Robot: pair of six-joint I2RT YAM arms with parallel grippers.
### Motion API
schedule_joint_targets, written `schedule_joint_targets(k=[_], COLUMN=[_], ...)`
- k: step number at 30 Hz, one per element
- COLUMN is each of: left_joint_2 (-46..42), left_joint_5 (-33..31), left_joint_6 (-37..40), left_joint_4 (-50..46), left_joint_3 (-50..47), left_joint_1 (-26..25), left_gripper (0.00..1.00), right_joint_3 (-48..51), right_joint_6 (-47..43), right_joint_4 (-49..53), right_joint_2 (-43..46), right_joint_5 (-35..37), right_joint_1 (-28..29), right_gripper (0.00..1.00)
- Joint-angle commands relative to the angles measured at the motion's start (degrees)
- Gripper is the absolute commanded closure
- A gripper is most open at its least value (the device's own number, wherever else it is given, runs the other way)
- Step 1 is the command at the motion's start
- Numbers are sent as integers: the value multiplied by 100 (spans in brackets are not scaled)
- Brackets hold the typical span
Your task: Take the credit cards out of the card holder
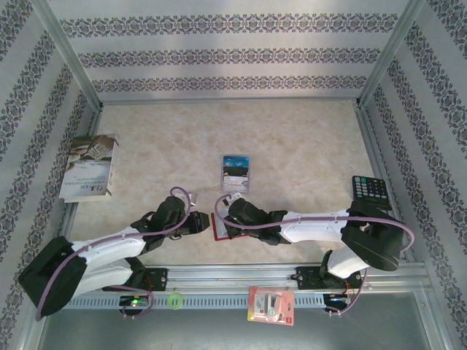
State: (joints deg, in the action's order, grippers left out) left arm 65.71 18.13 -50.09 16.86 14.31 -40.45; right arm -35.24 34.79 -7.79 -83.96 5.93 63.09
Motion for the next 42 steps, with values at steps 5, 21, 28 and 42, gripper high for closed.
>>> schedule_joint_targets(k=[5, 21, 28, 42], left_joint_2=[951, 1071, 997, 2017], left_joint_5=[-179, -657, -495, 255], left_joint_6=[-122, -131, 82, 330], left_joint_4=[1206, -114, -217, -411], left_joint_3=[385, 420, 577, 2021], left_joint_1=[-435, -615, -616, -1335], left_gripper=[95, 100, 100, 89], right_joint_3=[127, 537, 1049, 1516], right_joint_6=[333, 1185, 1514, 1716], right_joint_4=[-419, -153, -11, 784], right_joint_2=[132, 384, 1308, 2804], right_joint_5=[29, 728, 1437, 2131], right_joint_1=[-60, -52, 71, 72], right_gripper=[100, 97, 51, 50])
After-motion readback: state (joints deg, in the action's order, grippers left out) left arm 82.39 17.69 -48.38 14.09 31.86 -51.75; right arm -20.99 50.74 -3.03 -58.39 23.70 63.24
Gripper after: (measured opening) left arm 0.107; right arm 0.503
